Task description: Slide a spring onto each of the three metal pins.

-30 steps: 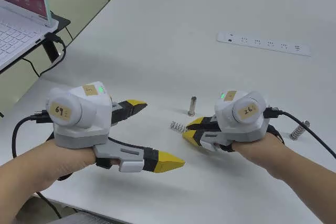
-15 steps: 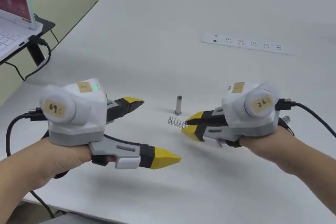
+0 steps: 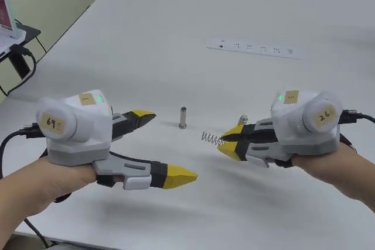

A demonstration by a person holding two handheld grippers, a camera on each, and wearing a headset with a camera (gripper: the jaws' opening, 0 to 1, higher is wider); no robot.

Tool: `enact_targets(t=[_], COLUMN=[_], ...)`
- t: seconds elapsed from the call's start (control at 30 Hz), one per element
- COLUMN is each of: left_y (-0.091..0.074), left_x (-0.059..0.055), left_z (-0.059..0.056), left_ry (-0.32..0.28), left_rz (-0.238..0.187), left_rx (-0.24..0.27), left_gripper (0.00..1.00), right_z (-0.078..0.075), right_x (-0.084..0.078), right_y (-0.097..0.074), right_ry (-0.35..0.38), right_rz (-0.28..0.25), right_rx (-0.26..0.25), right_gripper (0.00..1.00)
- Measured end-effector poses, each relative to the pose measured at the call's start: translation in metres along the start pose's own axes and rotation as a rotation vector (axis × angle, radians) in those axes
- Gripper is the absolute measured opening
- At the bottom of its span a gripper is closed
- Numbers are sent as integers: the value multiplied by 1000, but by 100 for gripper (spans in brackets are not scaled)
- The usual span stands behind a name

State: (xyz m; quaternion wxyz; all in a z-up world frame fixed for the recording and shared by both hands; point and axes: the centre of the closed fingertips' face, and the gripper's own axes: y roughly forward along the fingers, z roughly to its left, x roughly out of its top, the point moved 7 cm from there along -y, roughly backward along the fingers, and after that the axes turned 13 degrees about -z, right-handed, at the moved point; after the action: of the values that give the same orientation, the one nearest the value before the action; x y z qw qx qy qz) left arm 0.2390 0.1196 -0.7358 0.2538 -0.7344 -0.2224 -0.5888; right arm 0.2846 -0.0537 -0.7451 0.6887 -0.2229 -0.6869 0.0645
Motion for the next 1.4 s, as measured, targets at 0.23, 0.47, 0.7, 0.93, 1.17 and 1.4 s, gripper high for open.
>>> enact_targets(t=[0.23,0.47,0.7,0.93,1.17,1.4], left_y=[9,12,17,26,35,43], left_x=[1,6,6,4,5,5], left_z=[-7,-9,-16,-27,-28,-31], left_ry=[8,21,27,29,50,37], left_rz=[14,26,50,69,81,89], left_rx=[-49,-80,-127,-192,-226,-263], left_gripper=[89,86,81,70,65,50], right_z=[4,10,19,25,31,30], right_x=[-6,-6,-3,0,3,9], right_y=[-15,-20,-23,-24,-28,-32], right_ry=[-8,-29,-54,-79,-94,-99], right_rz=[18,28,19,8,2,-16], right_rx=[6,34,74,128,182,192], right_gripper=[8,8,8,7,7,7])
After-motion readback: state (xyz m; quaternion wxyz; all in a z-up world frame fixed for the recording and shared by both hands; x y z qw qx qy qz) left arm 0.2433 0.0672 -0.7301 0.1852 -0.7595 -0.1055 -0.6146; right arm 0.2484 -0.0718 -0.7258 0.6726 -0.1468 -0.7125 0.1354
